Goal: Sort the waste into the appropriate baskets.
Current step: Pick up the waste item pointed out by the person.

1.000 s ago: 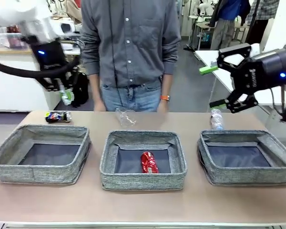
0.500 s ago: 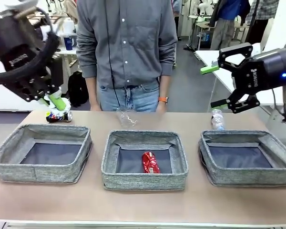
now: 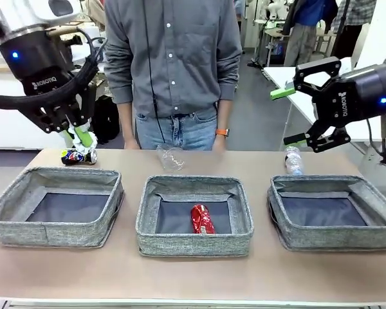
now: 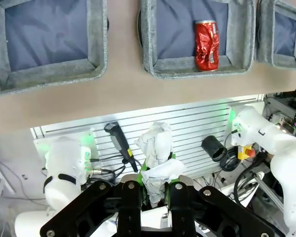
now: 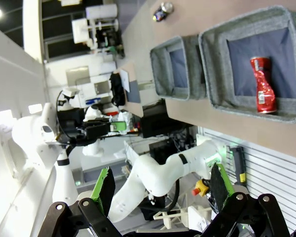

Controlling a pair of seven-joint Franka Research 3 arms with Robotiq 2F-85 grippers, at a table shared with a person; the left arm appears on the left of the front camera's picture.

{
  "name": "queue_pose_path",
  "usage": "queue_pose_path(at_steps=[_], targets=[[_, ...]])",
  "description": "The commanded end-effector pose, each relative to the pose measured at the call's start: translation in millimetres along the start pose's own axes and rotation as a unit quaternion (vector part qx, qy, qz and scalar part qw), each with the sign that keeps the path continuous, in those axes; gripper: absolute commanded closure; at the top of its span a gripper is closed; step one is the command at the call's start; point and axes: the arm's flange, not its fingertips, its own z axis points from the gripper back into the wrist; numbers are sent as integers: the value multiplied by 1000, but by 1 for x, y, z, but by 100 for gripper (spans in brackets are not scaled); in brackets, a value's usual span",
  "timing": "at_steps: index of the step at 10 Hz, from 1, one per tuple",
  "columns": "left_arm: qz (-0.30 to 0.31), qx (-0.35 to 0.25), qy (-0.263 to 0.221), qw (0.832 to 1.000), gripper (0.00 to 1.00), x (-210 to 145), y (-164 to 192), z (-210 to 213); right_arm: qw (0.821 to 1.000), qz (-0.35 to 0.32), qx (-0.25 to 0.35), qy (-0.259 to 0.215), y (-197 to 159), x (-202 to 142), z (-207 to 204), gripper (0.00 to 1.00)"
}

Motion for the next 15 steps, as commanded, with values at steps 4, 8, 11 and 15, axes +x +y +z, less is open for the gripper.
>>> queue_pose_path(at_steps=[4, 8, 11, 15], targets=[[18, 69, -28, 997, 90, 13, -147, 25, 1000, 9, 15, 1, 1, 2, -2, 0], [-35, 159, 10, 987, 90, 17, -247, 36, 1000, 9, 15, 1, 1, 2, -2, 0], [-49, 185, 0, 982, 90, 20, -283, 50, 1000, 9, 15, 1, 1, 2, -2, 0], [-50, 171, 6, 984, 90, 31, -294, 71, 1000, 9, 15, 1, 1, 2, -2, 0]])
